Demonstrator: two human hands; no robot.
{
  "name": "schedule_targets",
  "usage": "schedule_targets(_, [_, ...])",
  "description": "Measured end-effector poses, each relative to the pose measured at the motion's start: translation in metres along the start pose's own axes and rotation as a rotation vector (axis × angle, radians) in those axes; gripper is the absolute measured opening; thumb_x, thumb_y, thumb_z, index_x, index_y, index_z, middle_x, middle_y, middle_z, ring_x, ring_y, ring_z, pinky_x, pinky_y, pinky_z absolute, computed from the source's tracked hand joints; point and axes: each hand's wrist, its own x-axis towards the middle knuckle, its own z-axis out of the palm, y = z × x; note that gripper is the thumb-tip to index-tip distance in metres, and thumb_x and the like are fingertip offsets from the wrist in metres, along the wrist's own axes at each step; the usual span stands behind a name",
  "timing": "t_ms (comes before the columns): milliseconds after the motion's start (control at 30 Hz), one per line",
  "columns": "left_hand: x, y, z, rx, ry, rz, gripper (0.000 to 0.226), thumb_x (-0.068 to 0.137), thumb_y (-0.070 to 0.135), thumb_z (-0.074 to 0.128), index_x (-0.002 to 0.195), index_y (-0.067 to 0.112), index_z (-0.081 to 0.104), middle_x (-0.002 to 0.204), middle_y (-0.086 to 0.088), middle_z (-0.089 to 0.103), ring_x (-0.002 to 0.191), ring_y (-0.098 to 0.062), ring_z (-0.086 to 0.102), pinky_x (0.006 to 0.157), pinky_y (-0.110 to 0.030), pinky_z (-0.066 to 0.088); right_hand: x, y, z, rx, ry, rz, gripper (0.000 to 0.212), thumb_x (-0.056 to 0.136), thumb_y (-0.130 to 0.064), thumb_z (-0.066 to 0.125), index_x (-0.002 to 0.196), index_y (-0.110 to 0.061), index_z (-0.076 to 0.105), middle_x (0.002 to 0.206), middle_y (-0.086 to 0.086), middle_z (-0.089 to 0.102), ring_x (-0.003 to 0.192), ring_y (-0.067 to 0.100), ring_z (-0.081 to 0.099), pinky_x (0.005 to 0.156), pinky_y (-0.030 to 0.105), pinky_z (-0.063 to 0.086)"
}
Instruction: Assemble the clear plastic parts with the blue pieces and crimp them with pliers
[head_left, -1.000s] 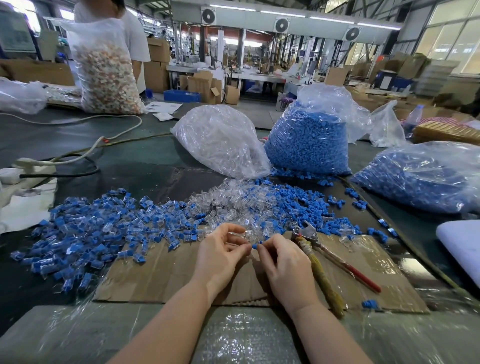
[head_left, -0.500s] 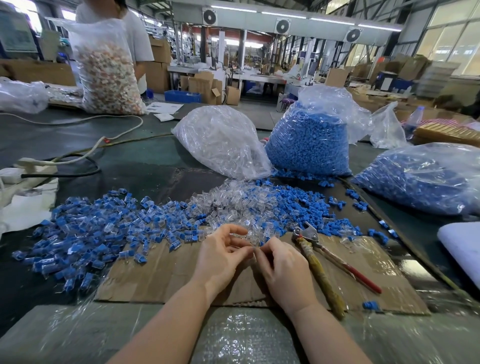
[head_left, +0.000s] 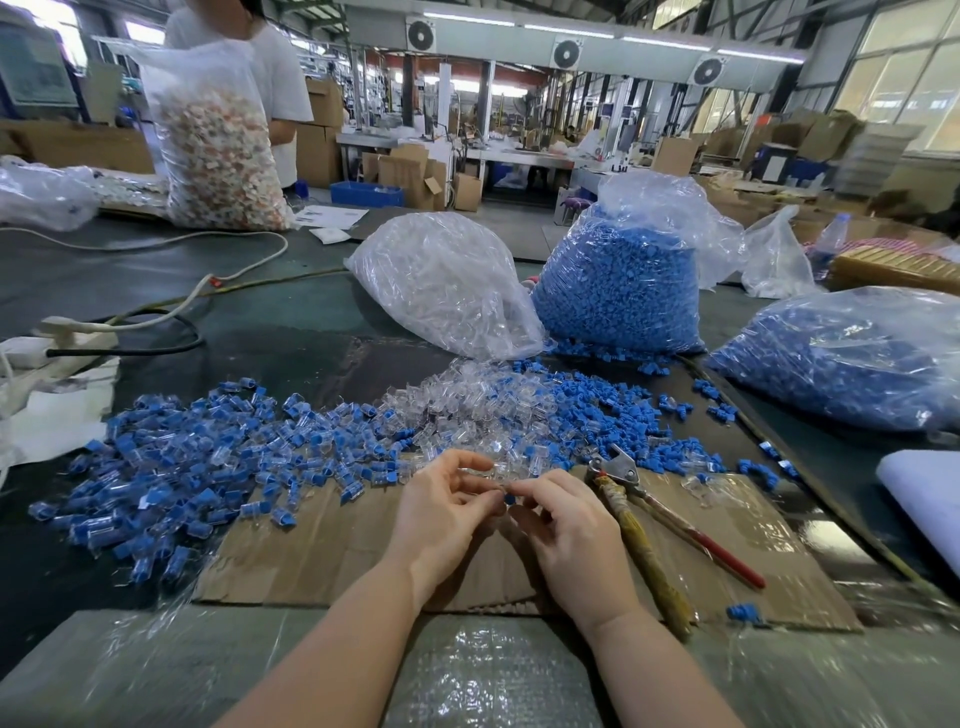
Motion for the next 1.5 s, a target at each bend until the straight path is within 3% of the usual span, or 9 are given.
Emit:
schedule_targets(233, [0.0, -0.001, -0.001, 0.042, -0.001, 0.015, 0.026, 0.078, -0.003, 0.069, 0.093, 0.017, 0.06, 0.082, -0.007, 0.068, 0.071, -0.012, 0.068, 0.063, -0.019, 0.053, 0.0, -0.001, 0.0, -0.012, 0.017, -0.005, 0.024, 0.081, -0.033, 0.07, 0.097, -0.015, 0.071, 0.085, -0.005, 0.062, 0.079, 0.015, 0.058, 0.07, 0.034, 0.051])
schedule_targets(567, [-0.001, 0.003, -0.001, 0.054, -0.017, 0.008, 0.026, 0.078, -0.003, 0.069, 0.093, 0.015, 0.059, 0.082, -0.007, 0.067, 0.067, -0.008, 0.066, 0.061, -0.017, 0.053, -0.001, 0.001, 0.004, -0.103, 0.061, 0.004, 0.016, 0.081, -0.019, 0.072, 0.075, -0.011, 0.059, 0.076, -0.002, 0.057, 0.072, 0.017, 0.053, 0.063, 0.034, 0.048])
schedule_targets(767, [-0.001, 0.0, -0.001, 0.065, -0.02, 0.019, 0.027, 0.077, -0.001, 0.071, 0.094, 0.016, 0.06, 0.085, -0.008, 0.069, 0.077, -0.018, 0.068, 0.068, -0.022, 0.055, -0.001, 0.0, 0.001, -0.045, 0.017, -0.013, 0.022, 0.08, -0.032, 0.071, 0.094, -0.014, 0.068, 0.086, -0.006, 0.062, 0.078, 0.012, 0.057, 0.069, 0.029, 0.049])
schedule_targets(900, [0.0, 0.0, -0.001, 0.083, -0.021, 0.025, 0.027, 0.077, -0.001, 0.07, 0.093, 0.017, 0.06, 0.083, -0.006, 0.068, 0.074, -0.014, 0.068, 0.066, -0.02, 0.054, -0.001, 0.0, 0.002, -0.068, 0.006, -0.014, 0.019, 0.08, -0.027, 0.073, 0.093, -0.014, 0.069, 0.086, -0.004, 0.063, 0.079, 0.015, 0.058, 0.069, 0.033, 0.051])
schedule_targets(1033, [0.001, 0.0, -0.001, 0.003, -0.025, -0.01, 0.027, 0.076, -0.006, 0.069, 0.093, 0.012, 0.06, 0.08, -0.01, 0.067, 0.065, -0.01, 0.066, 0.06, -0.019, 0.053, -0.001, 0.0, -0.001, -0.113, 0.045, 0.015, 0.022, 0.079, -0.017, 0.074, 0.099, -0.013, 0.067, 0.093, -0.002, 0.063, 0.089, 0.018, 0.059, 0.08, 0.037, 0.05])
schedule_targets(1167, [0.001, -0.001, -0.002, -0.034, -0.019, -0.023, 0.026, 0.077, -0.006, 0.069, 0.095, 0.01, 0.061, 0.082, -0.012, 0.067, 0.068, -0.013, 0.068, 0.062, -0.022, 0.055, 0.0, 0.003, -0.016, -0.395, 0.065, 0.32, 0.041, 0.086, -0.032, 0.063, 0.124, -0.017, 0.056, 0.121, 0.003, 0.055, 0.116, 0.021, 0.048, 0.1, 0.039, 0.037])
schedule_targets(1267, [0.001, -0.002, -0.003, -0.005, -0.006, -0.013, 0.026, 0.077, -0.003, 0.07, 0.095, 0.013, 0.061, 0.083, -0.009, 0.068, 0.069, -0.01, 0.068, 0.061, -0.019, 0.054, 0.0, 0.012, -0.036, -0.722, -0.16, 0.697, 0.058, 0.091, -0.057, 0.04, 0.135, -0.02, 0.038, 0.138, 0.008, 0.04, 0.129, 0.024, 0.037, 0.107, 0.047, 0.03])
schedule_targets(1333, [0.002, -0.002, -0.003, -0.021, -0.003, -0.016, 0.025, 0.077, -0.004, 0.069, 0.094, 0.013, 0.061, 0.082, -0.008, 0.067, 0.067, -0.008, 0.068, 0.059, -0.017, 0.053, -0.003, 0.017, -0.046, -0.773, -0.269, 0.826, 0.068, 0.09, -0.063, 0.034, 0.139, -0.017, 0.031, 0.145, 0.01, 0.034, 0.133, 0.028, 0.032, 0.108, 0.054, 0.024])
schedule_targets(1500, [0.002, -0.001, -0.002, -0.063, 0.015, -0.035, 0.025, 0.078, -0.004, 0.068, 0.097, 0.011, 0.061, 0.084, -0.009, 0.067, 0.067, -0.005, 0.067, 0.058, -0.014, 0.051, -0.007, 0.013, -0.051, -0.895, -0.269, 0.694, 0.049, 0.095, -0.053, 0.033, 0.125, -0.015, 0.044, 0.132, 0.008, 0.046, 0.118, 0.025, 0.045, 0.093, 0.037, 0.04])
